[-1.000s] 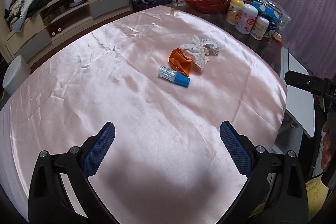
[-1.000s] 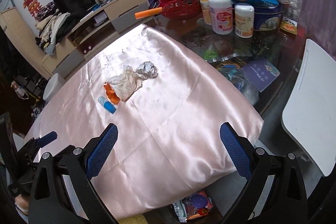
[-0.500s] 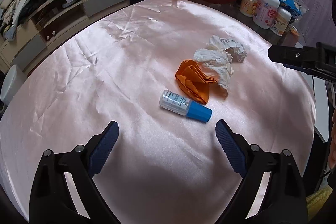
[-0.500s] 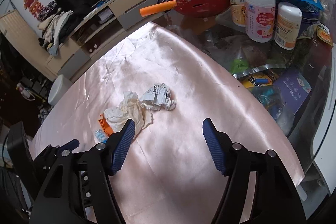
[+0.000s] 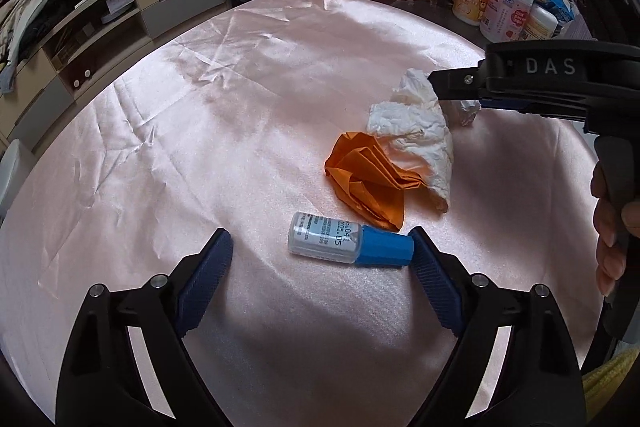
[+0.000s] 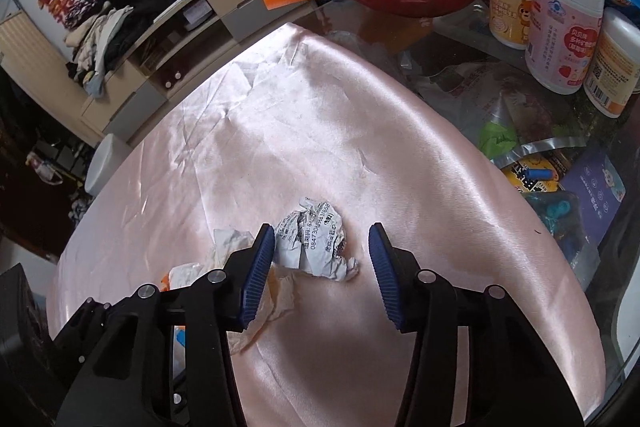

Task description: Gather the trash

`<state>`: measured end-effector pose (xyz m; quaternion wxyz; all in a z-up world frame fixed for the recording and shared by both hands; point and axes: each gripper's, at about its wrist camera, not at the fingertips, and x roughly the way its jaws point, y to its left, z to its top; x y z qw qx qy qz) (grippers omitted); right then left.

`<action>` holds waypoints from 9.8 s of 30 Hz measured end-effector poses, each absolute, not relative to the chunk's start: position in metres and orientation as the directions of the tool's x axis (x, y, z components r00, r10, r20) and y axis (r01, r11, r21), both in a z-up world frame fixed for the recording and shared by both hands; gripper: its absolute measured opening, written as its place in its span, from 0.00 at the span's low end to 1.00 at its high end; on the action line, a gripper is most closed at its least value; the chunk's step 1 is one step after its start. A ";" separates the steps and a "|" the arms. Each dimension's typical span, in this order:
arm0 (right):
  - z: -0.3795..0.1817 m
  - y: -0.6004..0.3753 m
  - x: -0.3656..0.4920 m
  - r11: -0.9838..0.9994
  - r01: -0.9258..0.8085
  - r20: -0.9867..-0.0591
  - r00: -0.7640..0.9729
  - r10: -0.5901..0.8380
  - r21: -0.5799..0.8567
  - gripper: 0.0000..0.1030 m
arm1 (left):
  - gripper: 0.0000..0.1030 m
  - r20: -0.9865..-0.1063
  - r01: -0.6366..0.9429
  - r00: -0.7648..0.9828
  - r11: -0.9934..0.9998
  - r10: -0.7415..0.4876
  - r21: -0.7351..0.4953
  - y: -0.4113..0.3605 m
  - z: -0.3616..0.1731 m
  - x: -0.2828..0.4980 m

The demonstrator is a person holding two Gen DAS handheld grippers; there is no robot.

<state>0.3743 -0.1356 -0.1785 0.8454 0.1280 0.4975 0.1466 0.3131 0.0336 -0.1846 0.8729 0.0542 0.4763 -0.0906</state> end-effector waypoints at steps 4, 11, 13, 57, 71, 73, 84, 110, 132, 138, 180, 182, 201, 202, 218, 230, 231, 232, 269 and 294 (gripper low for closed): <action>-0.181 -0.129 0.375 0.928 -0.136 -0.809 0.458 0.369 0.346 0.25 | 0.66 -0.834 0.224 0.539 0.975 -0.116 0.009 0.032 -0.182 0.315; -0.171 -0.138 0.367 0.929 -0.132 -0.801 0.474 0.365 0.345 0.22 | 0.53 -0.834 0.220 0.538 0.976 -0.122 -0.001 0.034 -0.179 0.313; -0.165 -0.143 0.362 0.929 -0.128 -0.796 0.484 0.364 0.347 0.22 | 0.53 -0.835 0.222 0.534 0.975 -0.132 -0.013 0.035 -0.179 0.309; -0.099 -0.272 0.020 0.977 0.033 -0.783 0.603 0.150 0.213 0.23 | 0.53 -0.780 0.334 0.561 0.938 -0.276 -0.091 -0.023 -0.098 0.050; -0.197 -0.243 -0.005 0.961 0.087 -0.865 0.462 0.195 0.263 0.22 | 0.53 -0.861 0.417 0.413 0.902 -0.297 -0.111 -0.061 -0.208 0.010; -0.209 -0.240 -0.005 0.960 0.091 -0.875 0.441 0.201 0.267 0.22 | 0.53 -0.872 0.418 0.385 0.899 -0.302 -0.127 -0.065 -0.219 0.012; -0.231 -0.234 0.005 0.952 0.101 -0.887 0.403 0.227 0.289 0.25 | 0.53 -0.902 0.404 0.310 0.900 -0.302 -0.163 -0.070 -0.253 0.024; -0.181 -0.260 0.023 0.931 0.130 -0.816 0.532 0.225 0.341 0.87 | 0.92 -0.840 0.329 0.476 0.939 -0.261 -0.105 -0.028 -0.183 0.033; -0.104 -0.208 0.164 0.956 -0.080 -0.770 0.576 0.277 0.284 0.87 | 0.92 -0.791 0.142 0.600 0.989 -0.116 -0.038 0.051 -0.113 0.160; -0.099 -0.178 0.215 0.946 -0.129 -0.761 0.567 0.315 0.296 0.87 | 0.92 -0.795 0.122 0.599 0.992 -0.096 -0.028 0.061 -0.113 0.197; -0.147 -0.163 0.339 0.936 -0.174 -0.797 0.492 0.352 0.306 0.06 | 0.67 -0.845 0.167 0.515 0.984 -0.141 -0.062 0.019 -0.169 0.350; -0.146 -0.167 0.333 0.936 -0.175 -0.795 0.495 0.351 0.305 0.06 | 0.41 -0.852 0.173 0.501 0.982 -0.151 -0.072 0.018 -0.172 0.352; -0.069 -0.218 0.248 0.967 -0.159 -0.758 0.601 0.253 0.197 0.06 | 0.34 -0.781 0.235 0.608 0.972 -0.143 0.005 0.002 -0.088 0.266; -0.064 -0.224 0.239 0.971 -0.152 -0.756 0.609 0.240 0.186 0.06 | 0.34 -0.775 0.241 0.614 0.970 -0.151 0.002 0.001 -0.081 0.258; -0.059 -0.294 0.093 0.987 -0.014 -0.755 0.642 0.130 0.158 0.06 | 0.34 -0.752 0.320 0.618 0.947 -0.229 -0.025 -0.024 -0.064 0.125; -0.135 -0.283 0.028 0.973 0.045 -0.816 0.553 0.166 0.228 0.06 | 0.34 -0.805 0.385 0.520 0.920 -0.285 -0.077 -0.040 -0.134 0.059; -0.141 -0.280 0.025 0.971 0.048 -0.821 0.544 0.171 0.235 0.06 | 0.34 -0.811 0.388 0.509 0.918 -0.288 -0.082 -0.041 -0.142 0.055; -0.148 -0.278 0.022 0.970 0.052 -0.827 0.534 0.175 0.238 0.06 | 0.34 -0.817 0.389 0.498 0.917 -0.290 -0.088 -0.042 -0.150 0.051; -0.241 -0.237 0.030 0.942 0.123 -0.885 0.398 0.241 0.312 0.23 | 0.64 -0.934 0.368 0.277 0.923 -0.227 -0.115 -0.073 -0.264 0.054; -0.059 -0.272 -0.063 0.974 0.168 -0.647 0.762 -0.031 0.152 0.97 | 0.92 -0.670 0.292 0.708 0.956 -0.223 -0.010 -0.006 -0.055 -0.020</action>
